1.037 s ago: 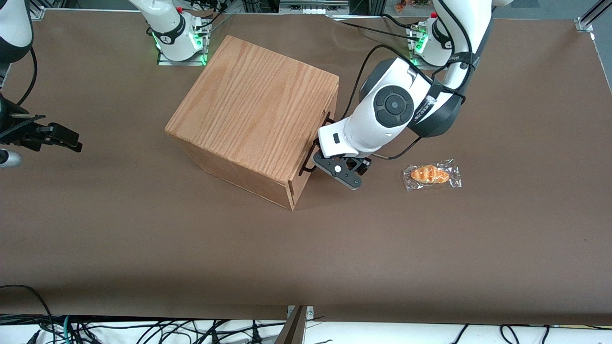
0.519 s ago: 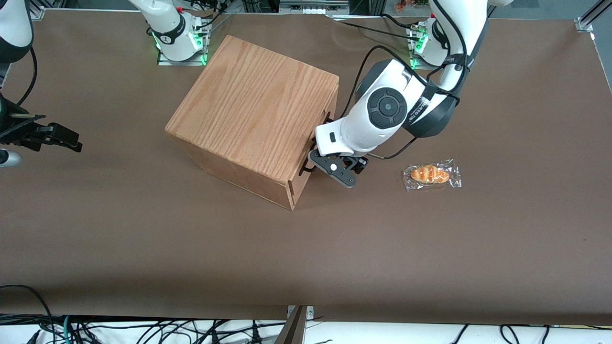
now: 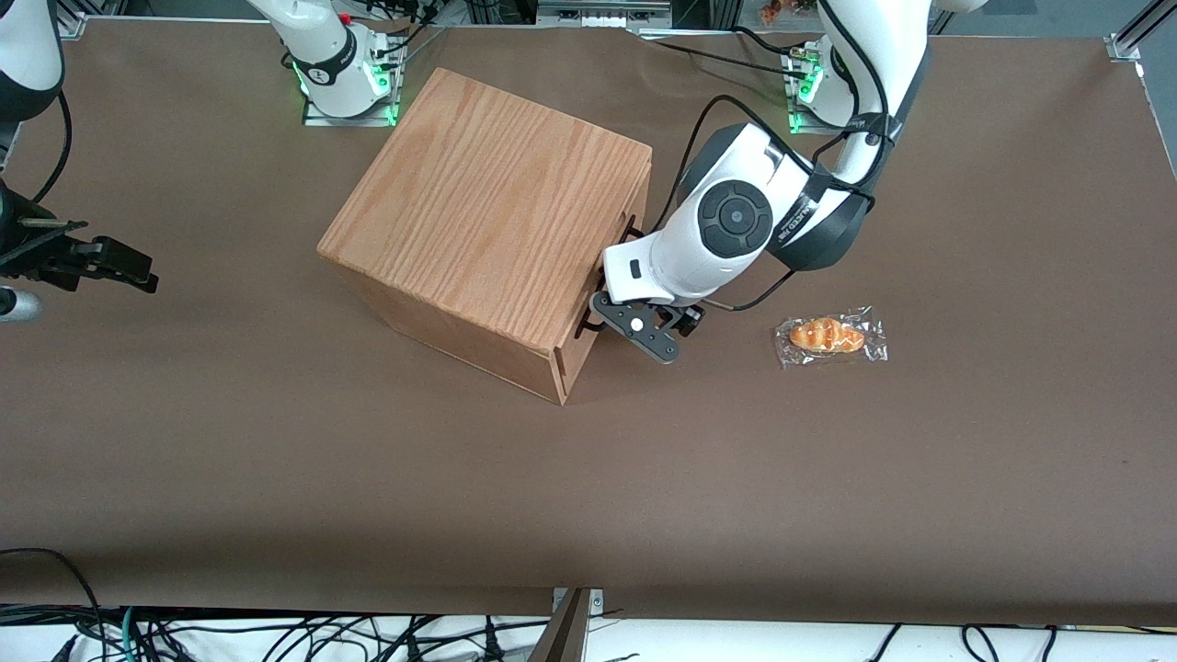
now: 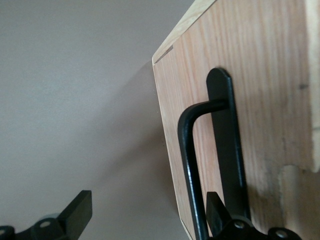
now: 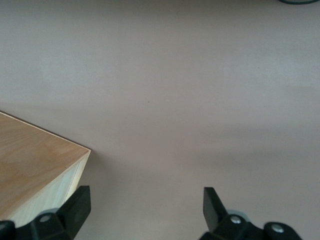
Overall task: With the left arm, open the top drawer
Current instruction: 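Hook the left gripper fingers around the black drawer handle, then pull the handle with the left gripper, sliding the drawer out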
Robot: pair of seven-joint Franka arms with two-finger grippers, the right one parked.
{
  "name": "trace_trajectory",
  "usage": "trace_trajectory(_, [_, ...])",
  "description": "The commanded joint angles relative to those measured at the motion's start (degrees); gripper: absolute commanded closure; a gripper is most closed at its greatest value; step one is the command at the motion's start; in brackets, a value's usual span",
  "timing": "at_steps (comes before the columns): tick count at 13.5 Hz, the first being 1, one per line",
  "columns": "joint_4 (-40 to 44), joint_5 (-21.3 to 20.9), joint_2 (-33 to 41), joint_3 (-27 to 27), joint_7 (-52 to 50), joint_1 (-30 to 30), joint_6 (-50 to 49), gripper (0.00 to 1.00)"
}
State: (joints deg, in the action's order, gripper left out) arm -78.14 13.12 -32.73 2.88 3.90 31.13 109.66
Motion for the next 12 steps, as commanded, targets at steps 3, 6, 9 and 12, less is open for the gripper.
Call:
trace_trajectory(3, [-1.13,0.41,-0.14,-0.86,1.46,-0.19,-2.08,0.00])
trace_trajectory(6, [-1.31,-4.85,0.21,-0.86,1.20,-0.81,-2.95,0.00])
trace_trajectory(9, [-1.31,-5.04,-0.05,-0.86,1.37,-2.47,-4.19,0.00])
trace_trajectory(12, [-1.22,-7.84,-0.14,-0.86,1.46,-4.23,-4.19,0.00])
